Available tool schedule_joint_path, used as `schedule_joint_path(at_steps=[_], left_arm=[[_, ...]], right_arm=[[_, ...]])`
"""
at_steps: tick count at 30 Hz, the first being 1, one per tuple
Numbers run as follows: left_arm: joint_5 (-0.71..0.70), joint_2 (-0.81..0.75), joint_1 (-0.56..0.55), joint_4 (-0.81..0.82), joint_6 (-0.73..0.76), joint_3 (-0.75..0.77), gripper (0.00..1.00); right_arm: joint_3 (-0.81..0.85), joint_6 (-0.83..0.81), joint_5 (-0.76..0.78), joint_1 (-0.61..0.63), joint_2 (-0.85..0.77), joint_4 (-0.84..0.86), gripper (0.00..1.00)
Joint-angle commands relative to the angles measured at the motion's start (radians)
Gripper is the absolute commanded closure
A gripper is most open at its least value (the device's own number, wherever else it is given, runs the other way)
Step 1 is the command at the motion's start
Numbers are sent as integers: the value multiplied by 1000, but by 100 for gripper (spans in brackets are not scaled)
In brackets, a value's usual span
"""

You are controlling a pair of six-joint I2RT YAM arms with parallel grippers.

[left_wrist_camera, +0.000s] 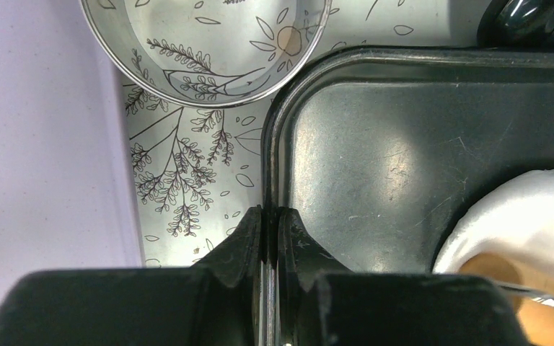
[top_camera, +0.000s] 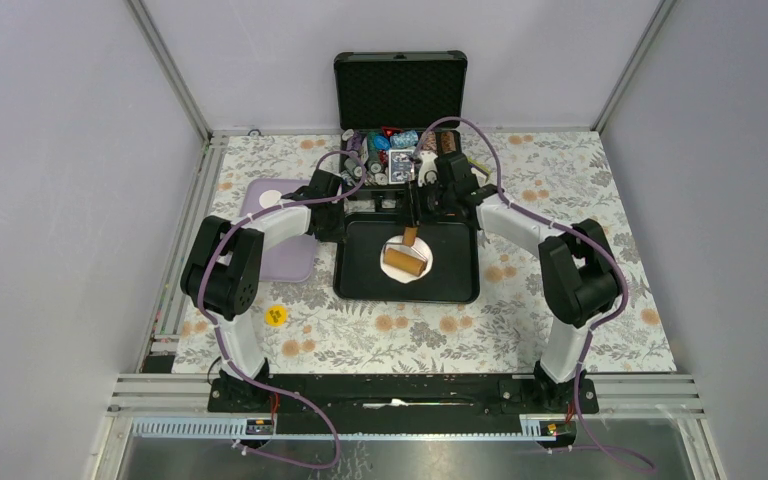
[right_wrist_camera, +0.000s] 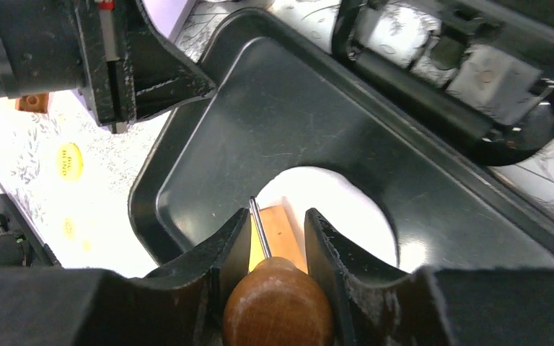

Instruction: Roll out the dumpling wrappers from the dough

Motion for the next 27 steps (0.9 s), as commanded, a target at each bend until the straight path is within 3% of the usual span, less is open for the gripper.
schedule_joint_path(at_steps=[1, 27], left_arm=[[-80, -6, 14, -37, 28, -27, 100], [-80, -4, 14, -38, 28, -26, 100]], right_arm=[[-75, -59, 104, 36, 30, 6, 100], [-236, -66, 37, 81, 43, -7, 100]])
